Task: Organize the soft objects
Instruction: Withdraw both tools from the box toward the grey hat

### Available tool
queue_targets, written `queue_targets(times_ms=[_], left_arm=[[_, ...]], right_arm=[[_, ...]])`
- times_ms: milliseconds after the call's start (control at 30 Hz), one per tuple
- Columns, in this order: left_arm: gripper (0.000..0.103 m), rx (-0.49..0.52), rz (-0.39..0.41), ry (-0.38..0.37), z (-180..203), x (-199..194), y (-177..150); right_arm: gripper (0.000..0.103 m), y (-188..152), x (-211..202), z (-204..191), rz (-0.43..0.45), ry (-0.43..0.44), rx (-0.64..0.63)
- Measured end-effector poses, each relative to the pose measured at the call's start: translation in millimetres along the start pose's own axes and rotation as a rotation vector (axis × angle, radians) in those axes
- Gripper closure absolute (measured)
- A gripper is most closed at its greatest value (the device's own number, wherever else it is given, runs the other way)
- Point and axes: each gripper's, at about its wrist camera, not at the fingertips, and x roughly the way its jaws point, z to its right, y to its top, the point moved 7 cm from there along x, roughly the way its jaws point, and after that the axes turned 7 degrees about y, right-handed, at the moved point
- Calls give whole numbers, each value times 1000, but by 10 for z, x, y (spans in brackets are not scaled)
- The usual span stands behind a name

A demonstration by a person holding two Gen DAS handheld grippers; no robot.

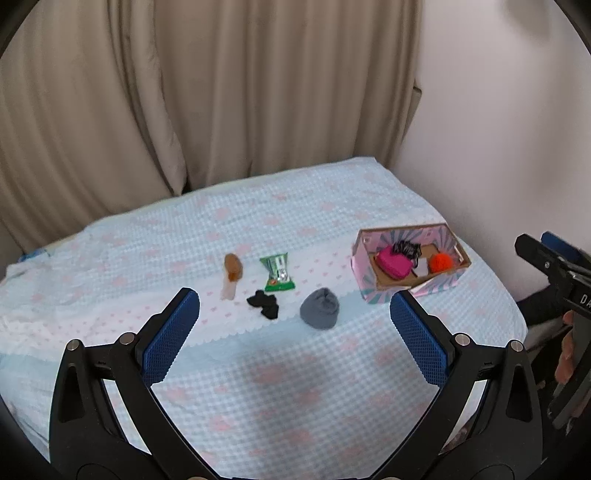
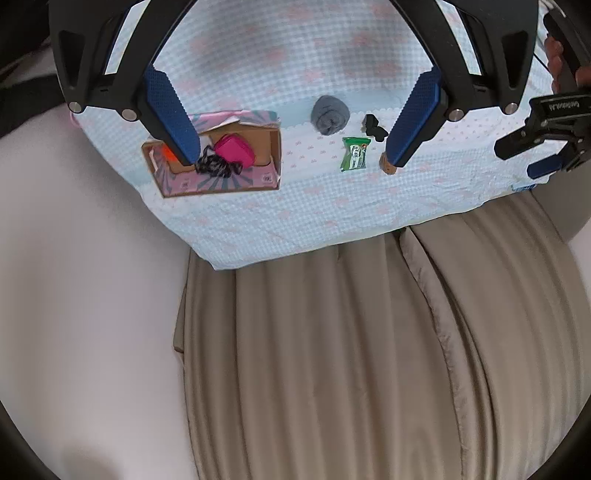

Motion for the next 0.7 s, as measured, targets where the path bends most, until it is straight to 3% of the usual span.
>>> queue_targets(times_ms=[333, 700], left_arm=[[0, -1, -64, -46, -344, 819, -253], [0, -10, -103, -20, -398, 2083, -480]], right_arm=[[2, -413, 653, -375, -62, -24, 91], [2, -850, 1823, -559, -145, -6, 91]])
